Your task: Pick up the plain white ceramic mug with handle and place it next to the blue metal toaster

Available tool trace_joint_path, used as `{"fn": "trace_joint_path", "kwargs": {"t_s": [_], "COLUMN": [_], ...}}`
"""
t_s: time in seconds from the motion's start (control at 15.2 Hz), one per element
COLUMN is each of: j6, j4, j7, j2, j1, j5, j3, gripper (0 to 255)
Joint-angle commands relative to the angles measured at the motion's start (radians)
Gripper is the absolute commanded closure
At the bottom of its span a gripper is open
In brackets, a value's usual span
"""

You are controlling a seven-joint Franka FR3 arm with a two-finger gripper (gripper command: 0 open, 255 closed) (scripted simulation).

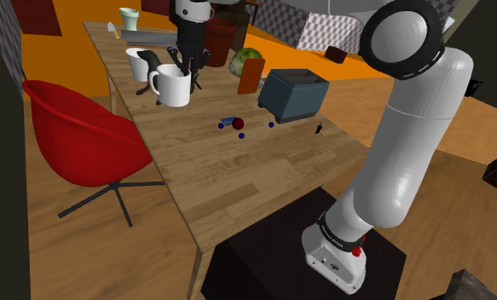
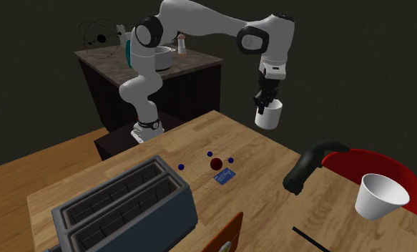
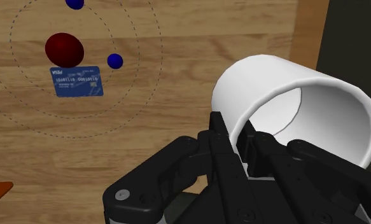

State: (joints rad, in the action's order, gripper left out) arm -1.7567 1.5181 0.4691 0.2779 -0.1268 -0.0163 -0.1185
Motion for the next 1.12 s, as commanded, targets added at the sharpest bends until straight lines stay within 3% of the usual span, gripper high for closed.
{"fn": "trace_joint_path", "kwargs": {"t_s": [0.0,1.06], "j6": [0.026,0.263], "j4": [-0.029,-0.310], "j7": [0.001,0.005], "j2": [0.002,0.047], "j1": [-0.001,-0.009], "j5": [0.000,-0.005], "j3": [0.000,-0.002], "gripper": [255,255]}}
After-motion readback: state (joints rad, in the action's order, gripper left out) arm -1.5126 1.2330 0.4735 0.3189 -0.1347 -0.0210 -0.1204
